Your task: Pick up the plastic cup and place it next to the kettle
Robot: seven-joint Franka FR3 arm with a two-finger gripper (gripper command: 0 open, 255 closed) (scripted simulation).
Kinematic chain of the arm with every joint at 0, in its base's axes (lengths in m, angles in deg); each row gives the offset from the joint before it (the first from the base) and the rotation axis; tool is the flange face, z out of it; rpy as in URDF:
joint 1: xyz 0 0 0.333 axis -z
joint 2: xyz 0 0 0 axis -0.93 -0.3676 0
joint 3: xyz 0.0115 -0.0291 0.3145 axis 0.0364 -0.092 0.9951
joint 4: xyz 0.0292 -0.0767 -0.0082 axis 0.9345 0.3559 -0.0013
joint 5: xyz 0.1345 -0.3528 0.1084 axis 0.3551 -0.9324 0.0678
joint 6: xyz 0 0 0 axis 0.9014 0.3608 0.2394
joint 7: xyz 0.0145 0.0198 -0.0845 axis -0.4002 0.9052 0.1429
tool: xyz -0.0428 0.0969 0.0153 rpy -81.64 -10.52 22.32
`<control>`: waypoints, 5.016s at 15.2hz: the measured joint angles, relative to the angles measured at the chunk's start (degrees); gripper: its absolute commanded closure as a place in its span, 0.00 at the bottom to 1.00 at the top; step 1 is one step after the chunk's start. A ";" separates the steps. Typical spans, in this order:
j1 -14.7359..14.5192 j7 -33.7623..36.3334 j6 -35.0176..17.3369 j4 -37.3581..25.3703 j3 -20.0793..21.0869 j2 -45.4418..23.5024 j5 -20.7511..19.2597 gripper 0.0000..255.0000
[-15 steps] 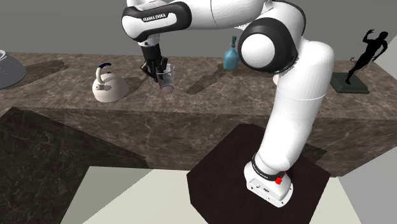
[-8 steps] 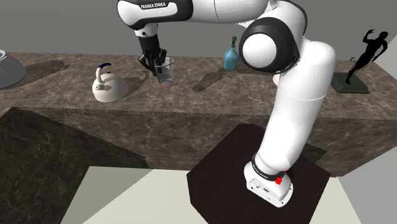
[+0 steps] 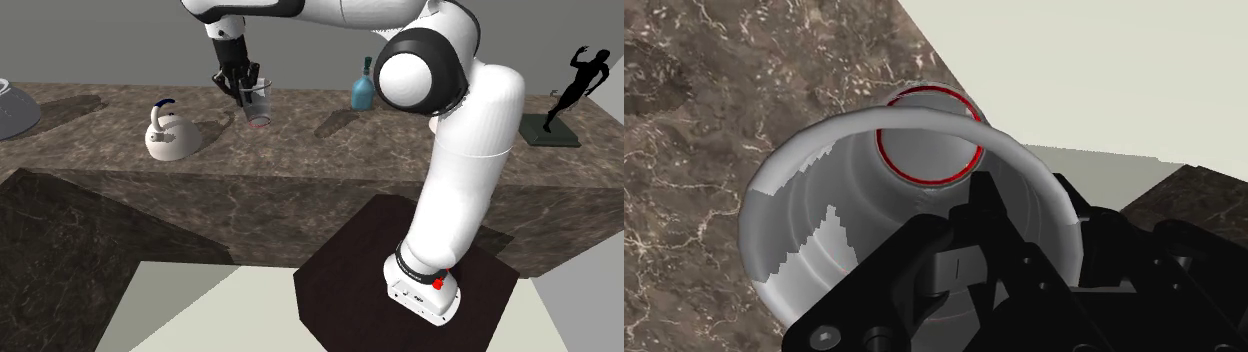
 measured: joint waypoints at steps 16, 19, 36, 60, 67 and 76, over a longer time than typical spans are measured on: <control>2.83 -4.36 5.51 3.49 -1.81 8.85 0.40 1.00; 4.13 -6.97 3.96 11.10 -3.04 14.79 0.39 1.00; 11.78 -24.50 4.85 34.61 -13.97 39.16 -5.61 1.00; 21.98 -55.70 8.81 35.98 -38.12 50.04 -24.41 1.00; 22.89 -56.67 4.42 41.07 -40.62 51.35 -26.47 1.00; 23.44 -55.64 -1.73 47.96 -42.52 52.19 -28.04 1.00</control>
